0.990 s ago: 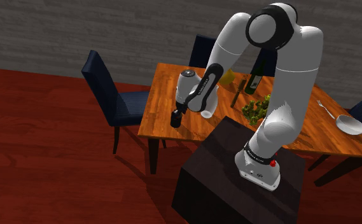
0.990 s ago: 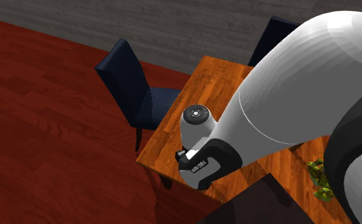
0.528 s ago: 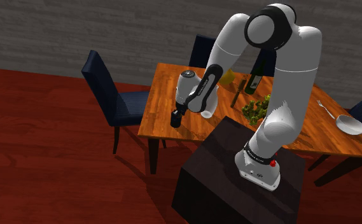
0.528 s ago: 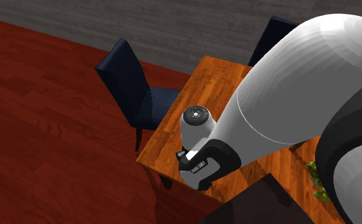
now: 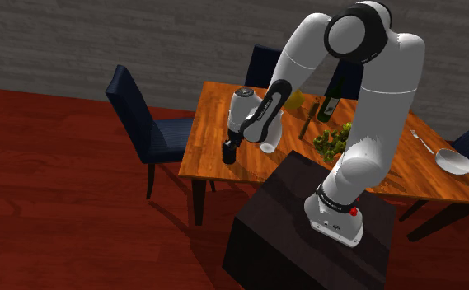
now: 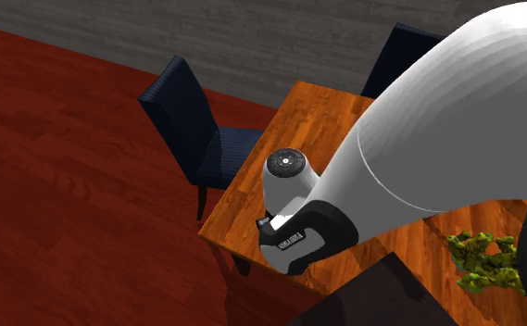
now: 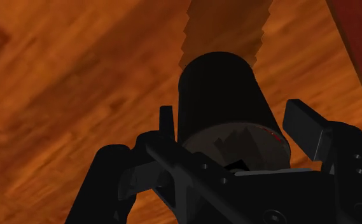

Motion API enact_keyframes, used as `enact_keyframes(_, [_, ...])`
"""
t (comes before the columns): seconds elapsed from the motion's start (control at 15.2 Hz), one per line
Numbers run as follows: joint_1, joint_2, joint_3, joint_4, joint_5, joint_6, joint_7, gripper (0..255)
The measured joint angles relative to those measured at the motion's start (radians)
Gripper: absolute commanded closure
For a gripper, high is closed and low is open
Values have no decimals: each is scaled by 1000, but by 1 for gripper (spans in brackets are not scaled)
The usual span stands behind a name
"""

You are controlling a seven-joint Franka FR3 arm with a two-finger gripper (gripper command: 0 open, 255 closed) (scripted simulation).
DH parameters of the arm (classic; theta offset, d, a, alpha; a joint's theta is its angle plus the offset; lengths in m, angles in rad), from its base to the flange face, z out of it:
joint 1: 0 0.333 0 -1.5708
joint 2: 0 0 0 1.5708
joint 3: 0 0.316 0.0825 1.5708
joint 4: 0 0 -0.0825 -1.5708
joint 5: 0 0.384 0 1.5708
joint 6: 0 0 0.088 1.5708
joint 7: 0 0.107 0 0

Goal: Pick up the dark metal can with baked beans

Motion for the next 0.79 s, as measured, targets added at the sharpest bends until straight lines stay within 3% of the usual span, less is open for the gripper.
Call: enact_keyframes(0.79, [-40, -179, 58, -24, 92, -154, -86, 255])
